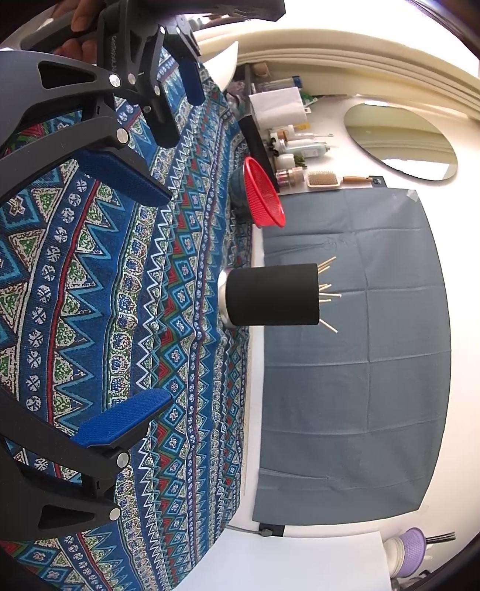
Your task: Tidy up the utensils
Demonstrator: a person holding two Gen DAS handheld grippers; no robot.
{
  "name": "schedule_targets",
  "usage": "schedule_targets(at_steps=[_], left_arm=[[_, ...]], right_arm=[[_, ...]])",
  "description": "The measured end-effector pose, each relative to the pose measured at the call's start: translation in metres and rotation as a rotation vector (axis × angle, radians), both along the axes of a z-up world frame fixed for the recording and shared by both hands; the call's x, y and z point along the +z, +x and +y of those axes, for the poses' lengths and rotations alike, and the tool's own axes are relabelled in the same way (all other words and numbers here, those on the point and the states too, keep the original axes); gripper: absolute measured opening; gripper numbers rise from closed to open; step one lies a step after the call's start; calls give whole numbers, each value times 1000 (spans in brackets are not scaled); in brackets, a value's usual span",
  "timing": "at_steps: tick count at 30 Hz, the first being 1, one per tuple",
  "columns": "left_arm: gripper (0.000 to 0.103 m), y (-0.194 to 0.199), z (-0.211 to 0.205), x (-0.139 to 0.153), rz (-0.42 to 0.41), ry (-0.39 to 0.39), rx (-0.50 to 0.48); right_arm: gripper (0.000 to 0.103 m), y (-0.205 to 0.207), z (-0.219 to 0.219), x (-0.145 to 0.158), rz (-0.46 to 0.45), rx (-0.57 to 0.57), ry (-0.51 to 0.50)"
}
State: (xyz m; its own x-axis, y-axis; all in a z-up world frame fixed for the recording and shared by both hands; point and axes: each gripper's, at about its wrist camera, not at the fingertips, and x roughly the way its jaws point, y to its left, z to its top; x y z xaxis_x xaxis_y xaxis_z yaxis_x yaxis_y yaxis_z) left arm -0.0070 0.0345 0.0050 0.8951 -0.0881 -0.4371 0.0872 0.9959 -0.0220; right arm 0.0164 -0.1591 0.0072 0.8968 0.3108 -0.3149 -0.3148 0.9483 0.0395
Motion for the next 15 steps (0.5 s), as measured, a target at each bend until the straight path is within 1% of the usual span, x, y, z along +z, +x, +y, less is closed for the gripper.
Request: schedule_targets(at_steps=[15], left_arm=[[97, 1, -1, -1, 5, 3, 2]], right_arm=[[95, 0, 0, 0, -1, -2, -2]])
